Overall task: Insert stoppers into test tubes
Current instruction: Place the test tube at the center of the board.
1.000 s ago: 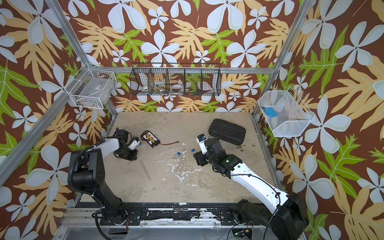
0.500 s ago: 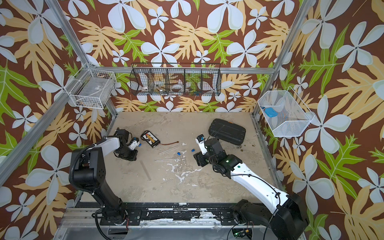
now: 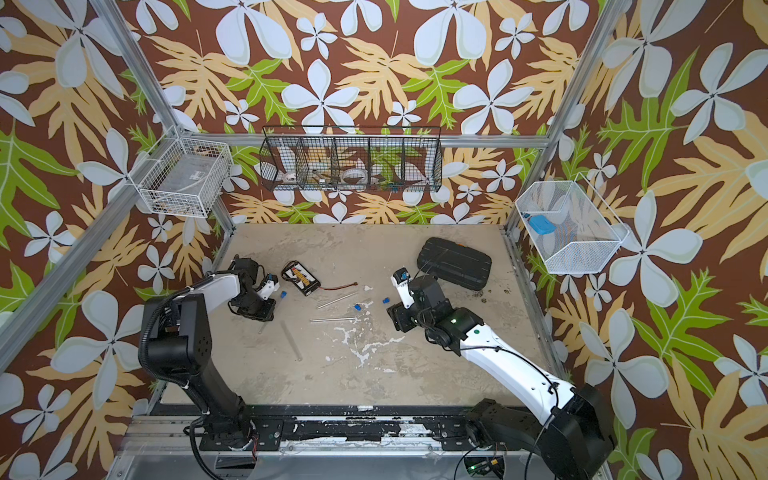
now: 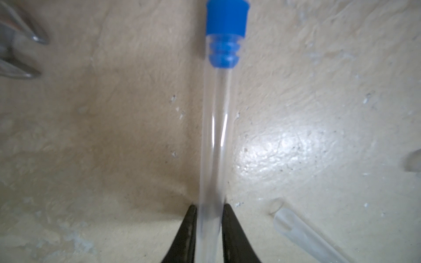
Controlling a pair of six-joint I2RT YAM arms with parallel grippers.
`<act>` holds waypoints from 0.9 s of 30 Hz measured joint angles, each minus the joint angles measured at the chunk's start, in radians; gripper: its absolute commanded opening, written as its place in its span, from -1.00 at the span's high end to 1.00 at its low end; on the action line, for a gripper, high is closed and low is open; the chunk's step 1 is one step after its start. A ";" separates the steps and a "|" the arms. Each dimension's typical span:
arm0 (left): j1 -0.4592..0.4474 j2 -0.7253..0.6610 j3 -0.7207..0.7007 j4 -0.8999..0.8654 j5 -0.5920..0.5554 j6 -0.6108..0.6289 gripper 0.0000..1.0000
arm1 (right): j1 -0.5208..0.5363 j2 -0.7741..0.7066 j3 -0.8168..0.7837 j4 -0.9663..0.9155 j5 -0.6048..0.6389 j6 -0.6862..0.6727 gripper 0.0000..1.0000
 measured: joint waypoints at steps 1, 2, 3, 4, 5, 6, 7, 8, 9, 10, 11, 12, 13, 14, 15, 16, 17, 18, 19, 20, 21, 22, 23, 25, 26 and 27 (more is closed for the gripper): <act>0.000 -0.002 0.002 0.001 -0.005 0.000 0.34 | 0.000 0.000 0.000 0.000 0.000 0.000 -0.38; 0.000 -0.005 0.004 0.004 -0.011 -0.001 0.30 | 0.000 0.000 0.000 0.001 0.000 0.000 -0.40; 0.000 -0.006 0.005 0.008 -0.021 -0.004 0.22 | 0.000 0.000 0.000 0.001 0.000 0.000 -0.40; 0.000 -0.007 0.006 0.010 -0.030 -0.004 0.18 | 0.000 0.000 0.000 0.001 0.000 0.000 -0.41; 0.000 -0.010 0.006 0.012 -0.039 -0.004 0.14 | -0.002 -0.001 0.000 0.001 0.000 0.000 -0.42; 0.000 -0.015 0.004 0.013 -0.046 -0.006 0.11 | -0.002 -0.002 0.000 0.001 0.000 0.000 -0.42; 0.001 -0.021 0.002 0.011 -0.054 -0.008 0.08 | -0.002 -0.003 0.000 0.000 0.000 0.000 -0.42; 0.001 -0.031 0.001 0.007 -0.063 -0.008 0.06 | -0.002 -0.005 0.000 0.001 0.002 0.000 -0.42; 0.001 -0.047 0.001 0.004 -0.063 -0.008 0.04 | -0.002 -0.007 0.000 0.001 0.002 0.000 -0.42; 0.001 -0.064 0.001 0.004 -0.063 -0.009 0.04 | -0.002 -0.010 0.000 0.001 0.002 0.000 -0.42; 0.001 -0.087 0.002 0.005 -0.062 -0.012 0.03 | -0.002 -0.013 -0.002 0.001 0.003 0.001 -0.42; 0.001 -0.111 0.002 0.006 -0.058 -0.015 0.02 | -0.002 -0.017 -0.004 0.002 0.003 0.001 -0.42; 0.001 -0.132 0.002 0.008 -0.052 -0.020 0.02 | -0.002 -0.022 -0.008 0.002 0.003 0.001 -0.42; 0.001 -0.158 0.002 0.011 -0.043 -0.031 0.02 | -0.002 -0.027 -0.013 0.001 0.002 0.001 -0.42; 0.001 -0.187 0.002 0.017 -0.034 -0.048 0.03 | -0.002 -0.032 -0.018 0.001 0.002 0.002 -0.42; 0.001 -0.210 0.002 0.024 -0.032 -0.066 0.05 | -0.002 -0.036 -0.023 0.001 0.002 0.003 -0.42; 0.001 -0.237 0.002 0.036 -0.031 -0.095 0.07 | -0.002 -0.042 -0.028 0.001 0.002 0.004 -0.42; 0.001 -0.258 0.002 0.046 -0.029 -0.130 0.08 | -0.002 -0.047 -0.032 0.001 0.002 0.004 -0.42; 0.001 -0.274 0.002 0.053 -0.029 -0.170 0.09 | -0.002 -0.051 -0.037 0.001 0.003 0.005 -0.42; 0.001 -0.291 0.002 0.061 -0.025 -0.229 0.12 | -0.002 -0.056 -0.042 0.002 0.003 0.005 -0.42; 0.001 -0.303 0.000 0.066 -0.016 -0.295 0.14 | -0.002 -0.060 -0.047 0.002 0.003 0.006 -0.42; 0.000 -0.310 -0.003 0.070 -0.005 -0.351 0.13 | -0.002 -0.064 -0.052 0.002 0.004 0.008 -0.42; -0.005 -0.316 -0.012 0.073 0.006 -0.420 0.11 | -0.002 -0.068 -0.060 0.004 0.008 0.009 -0.43; -0.039 -0.332 -0.041 0.065 0.010 -0.539 -0.01 | -0.002 -0.077 -0.074 0.007 0.015 0.016 -0.43; -0.075 -0.346 -0.058 0.059 0.008 -0.587 -0.03 | -0.002 -0.082 -0.082 0.010 0.022 0.025 -0.42; -0.122 -0.368 -0.076 0.056 0.002 -0.635 -0.03 | -0.002 -0.089 -0.091 0.014 0.031 0.027 -0.43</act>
